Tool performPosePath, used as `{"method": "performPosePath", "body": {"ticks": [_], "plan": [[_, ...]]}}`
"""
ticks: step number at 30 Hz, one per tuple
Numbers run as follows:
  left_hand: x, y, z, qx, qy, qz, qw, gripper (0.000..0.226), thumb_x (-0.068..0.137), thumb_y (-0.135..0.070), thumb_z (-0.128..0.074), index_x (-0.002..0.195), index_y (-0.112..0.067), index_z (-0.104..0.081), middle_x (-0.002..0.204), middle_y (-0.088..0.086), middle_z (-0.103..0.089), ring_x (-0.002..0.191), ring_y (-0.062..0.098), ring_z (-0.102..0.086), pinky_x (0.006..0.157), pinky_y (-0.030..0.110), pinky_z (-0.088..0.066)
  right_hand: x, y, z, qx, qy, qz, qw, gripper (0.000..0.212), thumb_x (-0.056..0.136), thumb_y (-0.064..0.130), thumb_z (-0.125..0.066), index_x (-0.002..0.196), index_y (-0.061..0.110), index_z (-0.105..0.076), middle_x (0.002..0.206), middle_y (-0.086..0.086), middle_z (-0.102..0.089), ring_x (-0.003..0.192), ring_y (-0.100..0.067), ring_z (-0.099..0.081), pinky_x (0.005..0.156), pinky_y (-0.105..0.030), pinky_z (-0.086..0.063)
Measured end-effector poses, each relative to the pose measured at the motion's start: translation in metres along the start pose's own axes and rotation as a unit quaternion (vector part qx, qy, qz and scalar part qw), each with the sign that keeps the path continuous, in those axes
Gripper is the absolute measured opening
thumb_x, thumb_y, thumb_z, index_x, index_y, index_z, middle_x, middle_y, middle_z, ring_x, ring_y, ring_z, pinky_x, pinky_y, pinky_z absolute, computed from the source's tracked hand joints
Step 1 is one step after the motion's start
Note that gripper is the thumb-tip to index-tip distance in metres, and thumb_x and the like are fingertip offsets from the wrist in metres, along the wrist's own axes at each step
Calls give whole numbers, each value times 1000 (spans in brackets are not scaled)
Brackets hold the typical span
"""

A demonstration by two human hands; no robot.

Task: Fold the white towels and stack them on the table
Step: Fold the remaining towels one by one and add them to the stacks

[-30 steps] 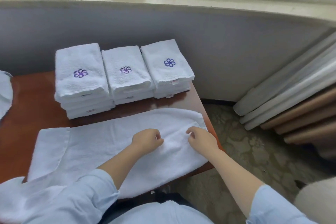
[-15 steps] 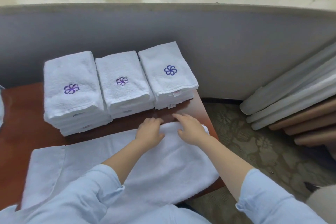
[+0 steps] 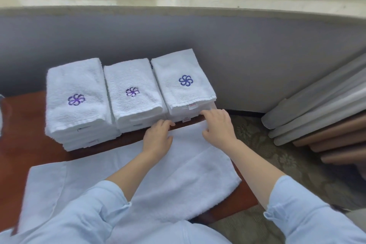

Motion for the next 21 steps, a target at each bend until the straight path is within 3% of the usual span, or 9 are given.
{"method": "performPosePath", "body": {"ticks": [3,6,9,14,18,21], "plan": [[-9,1,-5,14,28,0,1000,29,91,-25,-62,119,-26,-57,115,-6,-54,110,17,-53,84,30,-41,-17,6,1,63,-26,42,997,47,81,7,-60,128,18,-60,129,2,-54,123,-19,-47,105,-30,-34],[-34,11,-25,-19,113,47,992,11,90,-42,-61,98,-37,-55,94,-16,-57,91,10,-57,66,27,-37,-42,22,-32,109,85,62,988,37,90,15,-59,125,25,-62,131,7,-58,125,-14,-47,99,-29,-42],[-67,17,-49,5,194,64,979,18,87,-55,-60,89,-37,-55,85,-17,-56,80,5,-54,61,24,-36,-74,35,-62,80,148,89,982,42,91,13,-56,131,25,-60,134,5,-56,127,-15,-45,106,-28,-37],[-106,14,-62,36,209,45,976,26,84,-47,-64,100,-29,-58,104,-9,-57,91,12,-54,73,27,-44,-109,33,-71,20,95,80,992,37,92,12,-53,126,24,-58,117,2,-51,110,-20,-42,109,-28,-24],[-118,10,-58,33,185,53,981,31,89,-40,-63,115,-23,-55,115,-4,-53,104,18,-55,85,32,-47,-116,36,-57,5,64,70,996,23,94,14,-51,107,22,-68,103,4,-53,103,-16,-45,122,-42,-11],[-123,6,-54,29,169,58,984,15,94,-38,-57,98,-23,-54,106,-3,-55,94,18,-55,76,32,-46,-121,33,-40,20,31,55,998,15,91,19,-52,97,22,-66,100,7,-55,103,-13,-47,123,-47,2]]}}
Point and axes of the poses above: each hand's wrist, its own x-axis towards the middle knuckle, its own z-axis out of the back of the hand, y = z × x, the point moved 10 cm from there along x, towards the middle knuckle
